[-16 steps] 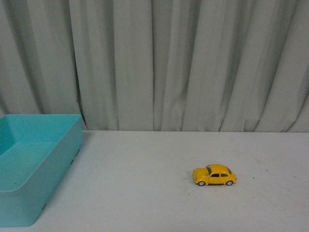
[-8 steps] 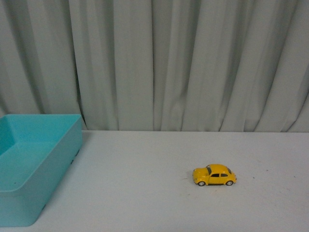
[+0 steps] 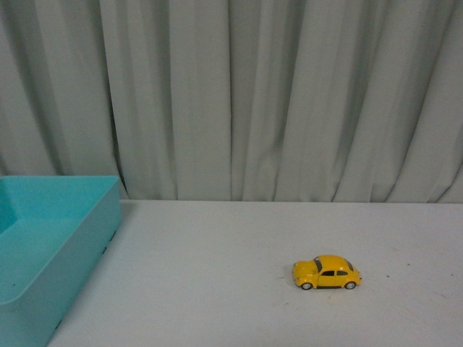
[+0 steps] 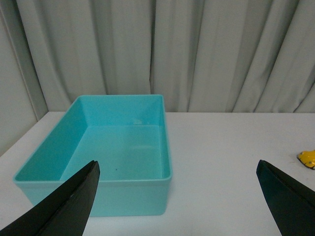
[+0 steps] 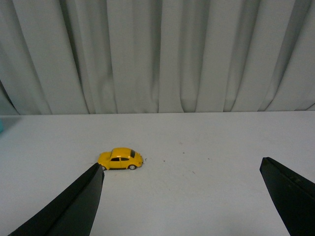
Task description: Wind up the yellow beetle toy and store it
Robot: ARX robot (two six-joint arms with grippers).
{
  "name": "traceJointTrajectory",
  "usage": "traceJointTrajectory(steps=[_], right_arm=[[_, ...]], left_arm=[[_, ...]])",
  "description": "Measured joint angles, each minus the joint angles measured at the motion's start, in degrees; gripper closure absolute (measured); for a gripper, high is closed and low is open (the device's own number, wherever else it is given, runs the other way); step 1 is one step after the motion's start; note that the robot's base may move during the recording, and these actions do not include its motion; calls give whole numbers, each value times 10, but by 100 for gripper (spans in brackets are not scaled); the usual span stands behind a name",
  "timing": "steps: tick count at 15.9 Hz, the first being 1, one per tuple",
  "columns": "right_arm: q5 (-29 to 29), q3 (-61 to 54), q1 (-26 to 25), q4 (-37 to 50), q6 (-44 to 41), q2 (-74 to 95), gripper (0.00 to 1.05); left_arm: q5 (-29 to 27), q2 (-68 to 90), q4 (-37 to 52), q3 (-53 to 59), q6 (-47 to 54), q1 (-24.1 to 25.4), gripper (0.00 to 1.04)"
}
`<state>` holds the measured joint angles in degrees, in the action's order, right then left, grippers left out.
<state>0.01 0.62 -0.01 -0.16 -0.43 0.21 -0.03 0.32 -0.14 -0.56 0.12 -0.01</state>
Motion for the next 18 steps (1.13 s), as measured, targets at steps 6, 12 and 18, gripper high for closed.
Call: traceJointTrajectory(steps=[6,12,18], right_arm=[[0,0,0,0,0,0,7],[0,0,0,0,0,0,7],[0,0,0,-2,0,0,7]], left_arm=[[0,0,0,0,0,0,7],[0,0,0,0,0,0,7],[0,0,-3,0,0,0,7]])
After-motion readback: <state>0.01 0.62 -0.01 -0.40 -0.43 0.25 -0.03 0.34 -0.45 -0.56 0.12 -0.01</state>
